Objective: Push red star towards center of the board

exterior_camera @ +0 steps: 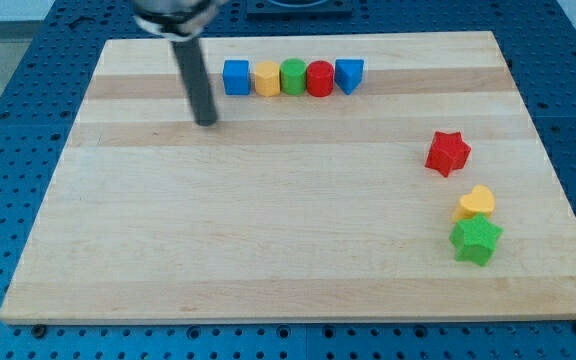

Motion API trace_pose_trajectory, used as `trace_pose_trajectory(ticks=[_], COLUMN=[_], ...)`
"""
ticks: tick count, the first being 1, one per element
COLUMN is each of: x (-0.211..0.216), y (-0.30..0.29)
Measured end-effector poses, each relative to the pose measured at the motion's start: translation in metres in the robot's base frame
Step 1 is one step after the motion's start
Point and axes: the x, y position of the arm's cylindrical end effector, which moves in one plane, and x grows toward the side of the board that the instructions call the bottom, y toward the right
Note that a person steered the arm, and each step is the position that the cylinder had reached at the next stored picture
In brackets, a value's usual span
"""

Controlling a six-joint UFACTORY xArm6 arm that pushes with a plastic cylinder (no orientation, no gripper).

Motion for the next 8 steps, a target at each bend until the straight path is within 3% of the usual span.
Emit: trace_pose_trajectory(ticks=[4, 5, 6, 8], x=[0.006, 0.035, 0.052, 0.073], y=[0.31, 0.341, 0.334, 0.265])
